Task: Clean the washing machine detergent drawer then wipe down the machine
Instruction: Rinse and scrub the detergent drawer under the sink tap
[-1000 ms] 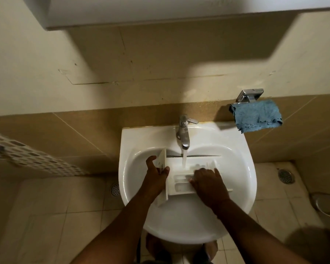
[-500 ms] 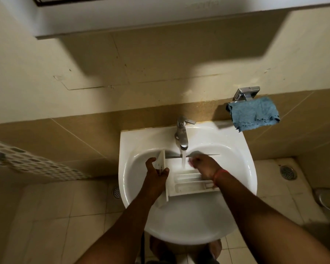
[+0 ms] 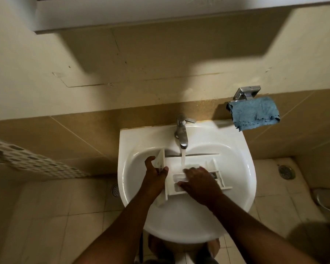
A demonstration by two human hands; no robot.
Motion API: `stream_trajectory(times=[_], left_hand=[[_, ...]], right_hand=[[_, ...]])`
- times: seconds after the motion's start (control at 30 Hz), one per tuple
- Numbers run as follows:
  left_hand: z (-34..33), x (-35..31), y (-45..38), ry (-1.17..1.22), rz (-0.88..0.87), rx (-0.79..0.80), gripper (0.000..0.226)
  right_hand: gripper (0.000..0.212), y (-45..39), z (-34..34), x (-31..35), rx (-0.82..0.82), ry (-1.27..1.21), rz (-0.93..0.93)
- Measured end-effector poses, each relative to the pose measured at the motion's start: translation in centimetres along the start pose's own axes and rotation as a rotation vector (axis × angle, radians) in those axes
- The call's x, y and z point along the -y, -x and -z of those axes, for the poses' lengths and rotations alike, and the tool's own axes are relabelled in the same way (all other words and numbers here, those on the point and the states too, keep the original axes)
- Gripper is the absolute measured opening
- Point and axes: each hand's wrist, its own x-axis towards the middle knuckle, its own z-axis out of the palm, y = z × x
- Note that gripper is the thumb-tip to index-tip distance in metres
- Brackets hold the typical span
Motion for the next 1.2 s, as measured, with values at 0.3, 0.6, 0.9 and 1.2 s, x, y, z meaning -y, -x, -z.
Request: stream_trajectory(times=[0.3, 0.6, 0.9, 1.2], left_hand=[[0.0, 0.3, 0.0, -0.015, -0.041, 0.012, 0.062], [-0.1, -0.1, -0.1, -0.012, -0.013, 0.014, 0.065], [-0.3, 0.1, 0.1, 0.047, 0.003, 0.010, 0.063], [-0.4, -0.2, 0.1, 0.018, -0.002, -0.020, 0.061]], right_hand=[[0.055, -4.4, 3.2, 1.6, 0.510, -0.335, 0.018], [0.022, -6.8, 5.0, -2.1, 0.199, -0.984, -0.521], [0.043, 0.1, 0.5, 6.9, -0.063, -0.918, 0.049], [0.057, 2.3, 0.1, 1.0, -0.071, -0.050, -0.007]])
